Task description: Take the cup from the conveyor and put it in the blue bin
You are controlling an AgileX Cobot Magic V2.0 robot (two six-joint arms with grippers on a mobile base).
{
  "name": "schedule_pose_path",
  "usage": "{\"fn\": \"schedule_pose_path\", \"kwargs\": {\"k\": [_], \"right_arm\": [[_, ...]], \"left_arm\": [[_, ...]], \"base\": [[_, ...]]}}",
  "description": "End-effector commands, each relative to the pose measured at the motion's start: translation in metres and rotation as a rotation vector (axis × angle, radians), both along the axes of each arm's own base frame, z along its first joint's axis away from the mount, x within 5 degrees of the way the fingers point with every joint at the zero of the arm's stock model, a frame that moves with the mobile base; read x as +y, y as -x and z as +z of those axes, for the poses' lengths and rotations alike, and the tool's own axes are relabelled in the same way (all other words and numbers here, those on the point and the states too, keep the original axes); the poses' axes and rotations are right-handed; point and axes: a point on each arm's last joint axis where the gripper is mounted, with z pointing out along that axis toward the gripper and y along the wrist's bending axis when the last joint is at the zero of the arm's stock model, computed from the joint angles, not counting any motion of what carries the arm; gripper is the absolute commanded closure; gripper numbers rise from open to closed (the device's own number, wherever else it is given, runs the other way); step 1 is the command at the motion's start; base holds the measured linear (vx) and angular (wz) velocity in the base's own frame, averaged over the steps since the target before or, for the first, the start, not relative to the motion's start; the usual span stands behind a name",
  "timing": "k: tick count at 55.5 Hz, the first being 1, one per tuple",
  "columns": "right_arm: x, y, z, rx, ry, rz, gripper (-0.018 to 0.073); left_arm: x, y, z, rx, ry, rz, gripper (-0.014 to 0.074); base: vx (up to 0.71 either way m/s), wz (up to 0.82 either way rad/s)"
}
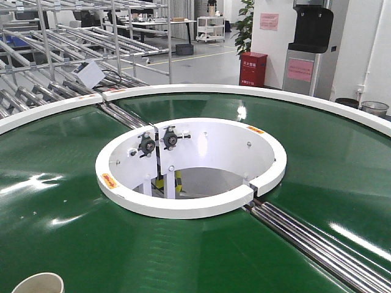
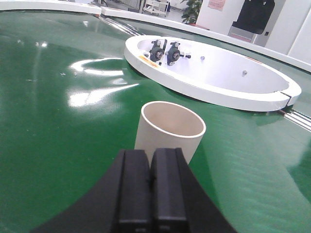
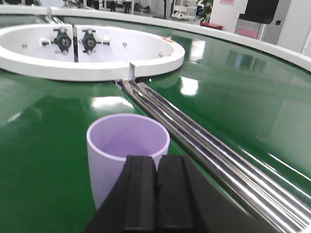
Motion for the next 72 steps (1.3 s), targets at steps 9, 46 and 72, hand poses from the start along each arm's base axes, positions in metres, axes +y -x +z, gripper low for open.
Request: {"fn": "schedule_pose_path", "kwargs": {"k": [9,46,72], "right_arm": [[0.0,0.001,0.018,-0.23,-0.217,0.004,0.0568],[0.001,-0.014,0.167,-0.193,-0.068,-0.002,0.0568],[0.007,-0.073,0.146,0.056,-0.053,-0.008,0.0405]], "left_arm": [[0.002,0.0,0.021,-0.236,0.016,0.027,0.0595],[0.002,0.011,0.187,-0.366,-0.257,0.043,0.0595],[0.001,-0.058,0.155,0.075,-0.426,-0.036,0.0373]], "base": [[0.0,0.0],[0.0,0.0],[0.0,0.0]]}}
